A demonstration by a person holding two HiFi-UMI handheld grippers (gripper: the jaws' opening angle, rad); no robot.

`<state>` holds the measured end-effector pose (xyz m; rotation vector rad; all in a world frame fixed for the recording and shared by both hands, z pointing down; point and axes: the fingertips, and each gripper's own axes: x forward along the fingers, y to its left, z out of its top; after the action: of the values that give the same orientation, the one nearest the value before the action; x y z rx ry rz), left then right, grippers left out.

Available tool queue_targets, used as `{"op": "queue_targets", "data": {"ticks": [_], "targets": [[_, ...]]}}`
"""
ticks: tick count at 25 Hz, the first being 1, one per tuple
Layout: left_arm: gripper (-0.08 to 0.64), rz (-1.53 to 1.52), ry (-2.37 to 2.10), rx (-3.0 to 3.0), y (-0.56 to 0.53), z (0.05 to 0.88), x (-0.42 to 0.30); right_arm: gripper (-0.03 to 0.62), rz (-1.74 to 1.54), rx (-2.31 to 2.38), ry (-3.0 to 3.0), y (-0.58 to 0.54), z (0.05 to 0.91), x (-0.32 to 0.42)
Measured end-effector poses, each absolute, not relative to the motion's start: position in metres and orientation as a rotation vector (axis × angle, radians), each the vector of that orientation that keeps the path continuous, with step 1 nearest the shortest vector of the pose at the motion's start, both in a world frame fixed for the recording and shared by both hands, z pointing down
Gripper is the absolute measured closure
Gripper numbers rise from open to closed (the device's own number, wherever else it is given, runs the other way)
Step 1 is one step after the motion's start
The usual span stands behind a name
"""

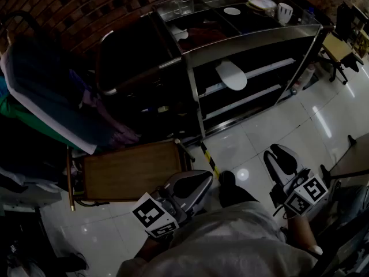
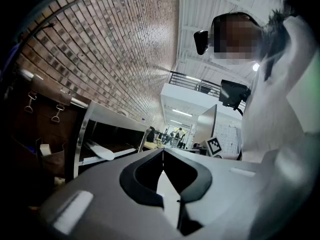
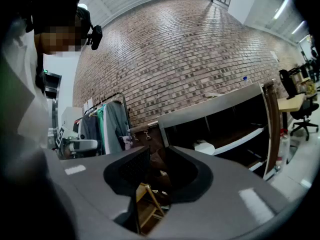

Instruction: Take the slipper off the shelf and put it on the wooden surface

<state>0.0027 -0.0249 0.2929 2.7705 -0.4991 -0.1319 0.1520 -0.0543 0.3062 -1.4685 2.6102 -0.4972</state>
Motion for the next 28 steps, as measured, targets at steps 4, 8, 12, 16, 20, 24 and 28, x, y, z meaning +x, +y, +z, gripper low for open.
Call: {"op": "queue_targets", "data": {"ticks": [4,8,12,16,20,24,28], "targets": [[0.563,-0.125,-0.541,2.751,-0.076,0.295,0.036,0.486,-0.486,-1.436,2.710,-0.102,0.316,0.183],[0.563,-0.135,-0.587,2.747,-0.113,0.294,0.066,0.486,-0.520,-1.369,2.786,-0.142,0.333,0.209],[0.563,-0.118,-0.635,2.713,-0.138,0.309,0.082,0.457,-0.609,-1.327,2.810,-0.181,0.359,0.226],[0.563,-0.114,-0.686,2.699,-0.156,0.313,0.078,0.456,-0.659,-1.305,2.812,-0.214,0.376,0.227],[0.563,-0.096,-0.715,2.697,-0.181,0.319,0.070,0.474,-0.813,-1.325,2.720,-0.259,0.402,0.232],[0.563,-0.040,-0.704,2.684,-0.204,0.330,0.064,0.462,-0.979,-1.415,2.660,-0.301,0.442,0.245],[0.563,-0.037,-0.727,2.671,-0.230,0.329,0.050,0.458,-1.133,-1.488,2.574,-0.332,0.475,0.251]]}}
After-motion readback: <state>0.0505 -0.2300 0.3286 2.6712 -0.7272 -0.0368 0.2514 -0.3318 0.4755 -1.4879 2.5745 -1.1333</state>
